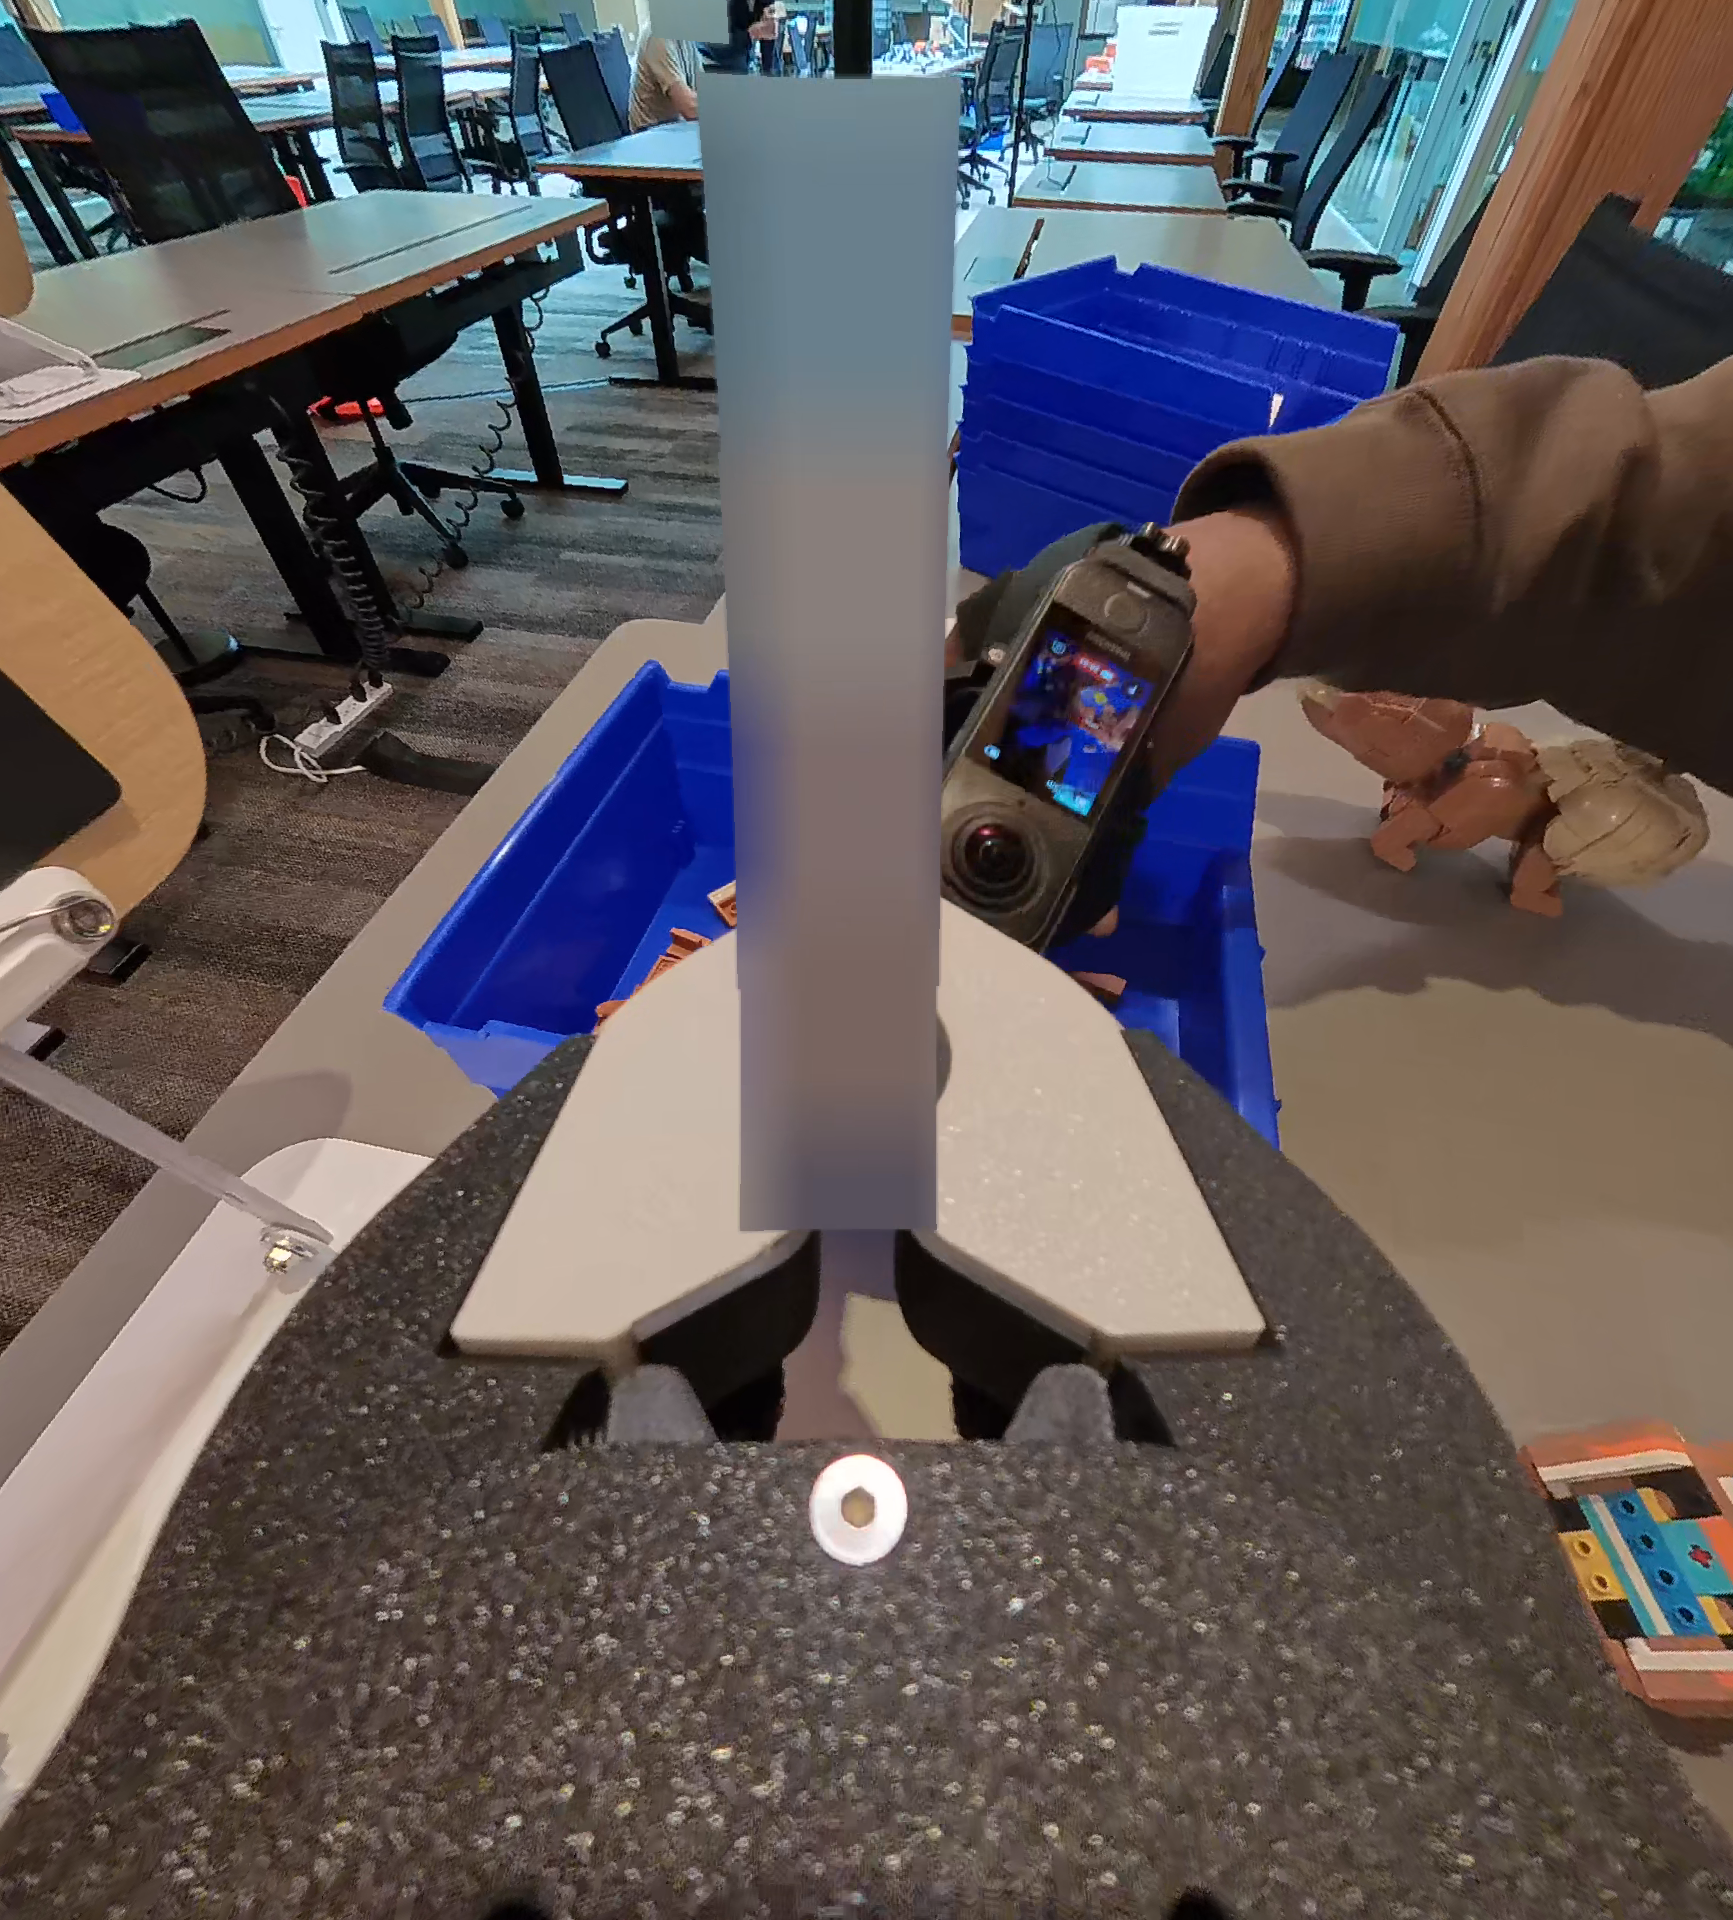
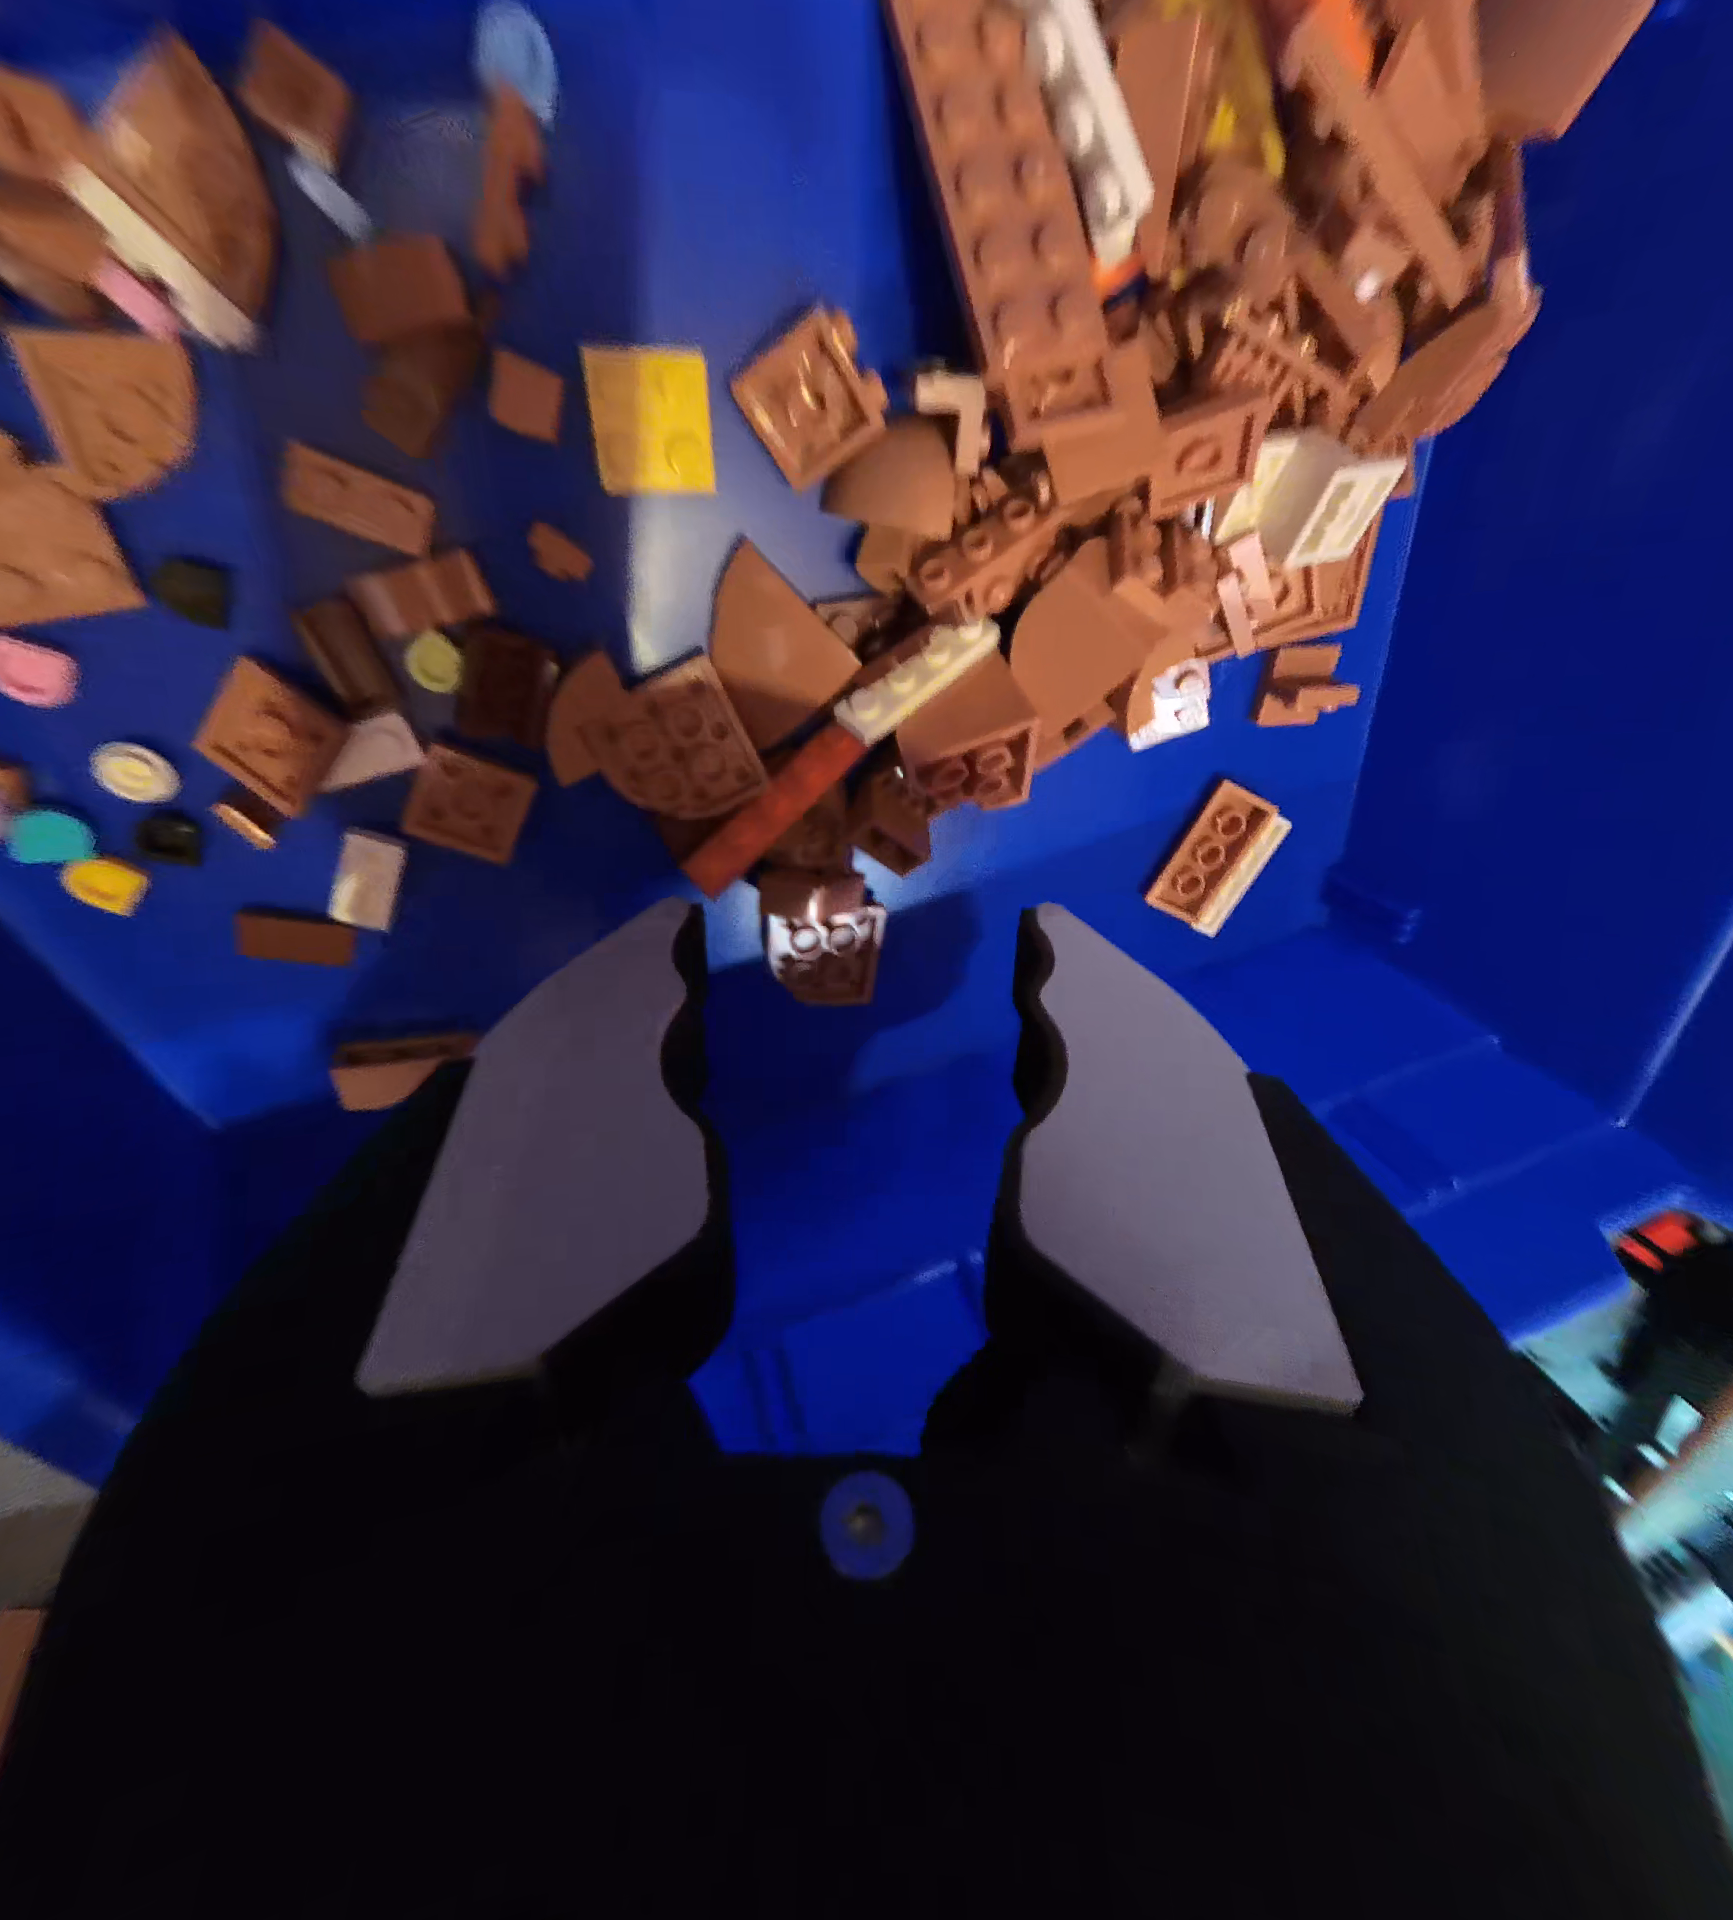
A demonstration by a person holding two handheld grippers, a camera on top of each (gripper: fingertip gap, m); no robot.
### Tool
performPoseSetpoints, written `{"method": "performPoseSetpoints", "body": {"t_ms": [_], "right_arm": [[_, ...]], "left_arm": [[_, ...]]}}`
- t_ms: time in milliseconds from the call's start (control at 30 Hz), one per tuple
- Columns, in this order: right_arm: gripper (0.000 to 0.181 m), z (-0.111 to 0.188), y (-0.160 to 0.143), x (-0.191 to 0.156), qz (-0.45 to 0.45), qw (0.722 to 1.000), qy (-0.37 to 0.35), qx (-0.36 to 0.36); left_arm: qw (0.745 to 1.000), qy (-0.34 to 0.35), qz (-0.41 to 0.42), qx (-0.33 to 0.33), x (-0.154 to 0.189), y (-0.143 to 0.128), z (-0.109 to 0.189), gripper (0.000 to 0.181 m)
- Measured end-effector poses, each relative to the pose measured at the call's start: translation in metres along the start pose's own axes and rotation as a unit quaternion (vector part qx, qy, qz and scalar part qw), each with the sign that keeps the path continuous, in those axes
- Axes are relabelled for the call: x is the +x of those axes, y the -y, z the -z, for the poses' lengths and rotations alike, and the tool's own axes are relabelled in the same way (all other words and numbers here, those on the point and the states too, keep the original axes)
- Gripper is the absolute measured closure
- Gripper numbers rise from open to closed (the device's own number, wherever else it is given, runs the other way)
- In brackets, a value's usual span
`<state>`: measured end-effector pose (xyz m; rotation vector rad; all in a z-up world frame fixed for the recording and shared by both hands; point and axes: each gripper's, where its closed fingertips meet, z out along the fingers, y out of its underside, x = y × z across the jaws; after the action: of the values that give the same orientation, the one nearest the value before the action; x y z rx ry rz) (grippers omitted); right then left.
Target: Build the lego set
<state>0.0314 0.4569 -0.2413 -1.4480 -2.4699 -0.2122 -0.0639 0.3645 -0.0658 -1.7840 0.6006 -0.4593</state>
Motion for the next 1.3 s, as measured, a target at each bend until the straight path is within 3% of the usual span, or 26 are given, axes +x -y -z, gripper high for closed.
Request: {"method": "performPoseSetpoints", "body": {"t_ms": [333, 533, 733, 933, 1067, 1300], "right_arm": [[0.123, -0.01, 0.013, -0.011, 0.004, 1.0, 0.006, 0.008], [0.124, -0.015, 0.021, 0.008, -0.042, 0.999, -0.019, 0.027], [0.125, -0.021, 0.017, 0.046, -0.096, 0.991, -0.091, 0.013], [0.126, -0.002, 0.036, 0.026, -0.094, 0.992, -0.024, 0.078], [0.124, -0.011, 0.053, -0.001, -0.079, 0.991, 0.042, 0.096], [0.127, -0.02, 0.039, 0.051, -0.123, 0.988, -0.065, 0.061]], "left_arm": [[1.0, 0.0, -0.013, 0.003, 0.002, 0.001, -0.005, 0.171], [0.999, 0.01, -0.006, 0.033, -0.002, 0.013, 0.004, 0.171], [0.999, 0.014, -0.002, 0.038, -0.004, 0.014, 0.008, 0.171], [0.999, 0.014, -0.001, 0.046, -0.005, 0.017, 0.013, 0.171], [0.999, 0.01, 0.0, 0.045, -0.003, 0.017, 0.013, 0.171], [0.999, 0.002, -0.004, 0.04, 0.0, 0.016, 0.011, 0.172]]}}
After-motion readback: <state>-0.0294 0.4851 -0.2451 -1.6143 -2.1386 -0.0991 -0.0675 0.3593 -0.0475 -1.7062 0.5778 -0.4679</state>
